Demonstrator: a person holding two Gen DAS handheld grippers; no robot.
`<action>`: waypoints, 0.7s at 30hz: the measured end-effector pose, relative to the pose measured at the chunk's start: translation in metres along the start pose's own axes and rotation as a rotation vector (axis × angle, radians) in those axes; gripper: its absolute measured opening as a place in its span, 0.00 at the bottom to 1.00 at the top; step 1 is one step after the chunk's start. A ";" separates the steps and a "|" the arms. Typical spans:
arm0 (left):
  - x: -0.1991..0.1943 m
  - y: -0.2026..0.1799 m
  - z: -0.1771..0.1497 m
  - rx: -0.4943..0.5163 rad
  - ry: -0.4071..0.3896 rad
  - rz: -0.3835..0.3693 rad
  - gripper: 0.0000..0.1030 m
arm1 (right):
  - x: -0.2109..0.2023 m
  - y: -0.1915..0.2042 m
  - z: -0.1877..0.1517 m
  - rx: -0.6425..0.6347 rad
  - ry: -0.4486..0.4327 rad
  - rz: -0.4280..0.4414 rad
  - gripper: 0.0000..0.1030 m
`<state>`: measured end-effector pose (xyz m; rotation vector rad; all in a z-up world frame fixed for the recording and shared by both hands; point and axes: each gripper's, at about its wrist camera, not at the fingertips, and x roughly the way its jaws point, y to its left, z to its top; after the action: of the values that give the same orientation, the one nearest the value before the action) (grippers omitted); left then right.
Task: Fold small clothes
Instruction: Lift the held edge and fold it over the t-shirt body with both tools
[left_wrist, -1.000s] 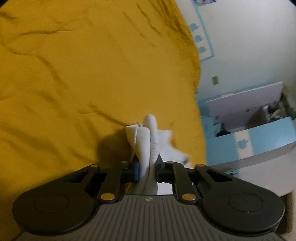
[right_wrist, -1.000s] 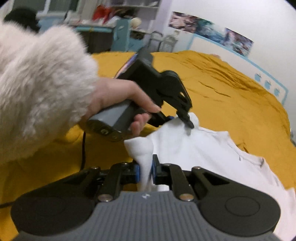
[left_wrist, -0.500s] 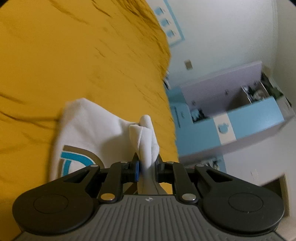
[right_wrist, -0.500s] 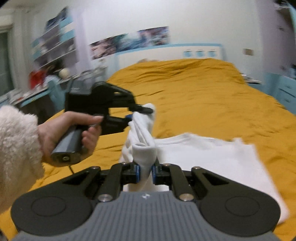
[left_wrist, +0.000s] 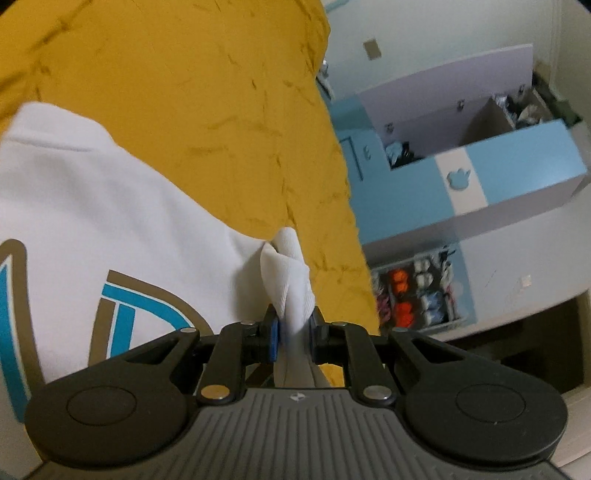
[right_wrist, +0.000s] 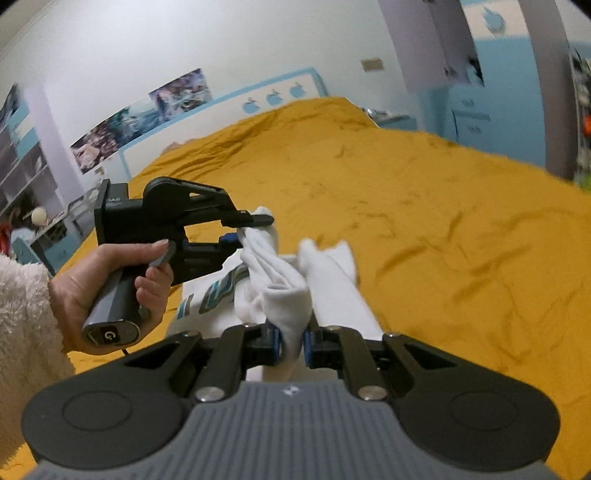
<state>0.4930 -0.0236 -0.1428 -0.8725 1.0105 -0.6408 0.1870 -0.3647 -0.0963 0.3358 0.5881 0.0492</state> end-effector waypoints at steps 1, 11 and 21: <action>0.004 0.000 -0.002 0.004 0.009 0.006 0.16 | 0.002 -0.006 -0.003 0.012 0.002 -0.005 0.06; 0.035 -0.017 -0.012 0.039 0.052 0.072 0.16 | 0.009 -0.026 -0.023 0.129 0.023 -0.016 0.06; 0.010 -0.048 0.000 0.054 0.008 -0.029 0.43 | -0.009 -0.030 -0.030 0.112 0.041 -0.129 0.27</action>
<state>0.4939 -0.0558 -0.1065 -0.8390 0.9851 -0.6935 0.1612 -0.3854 -0.1242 0.4053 0.6534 -0.1019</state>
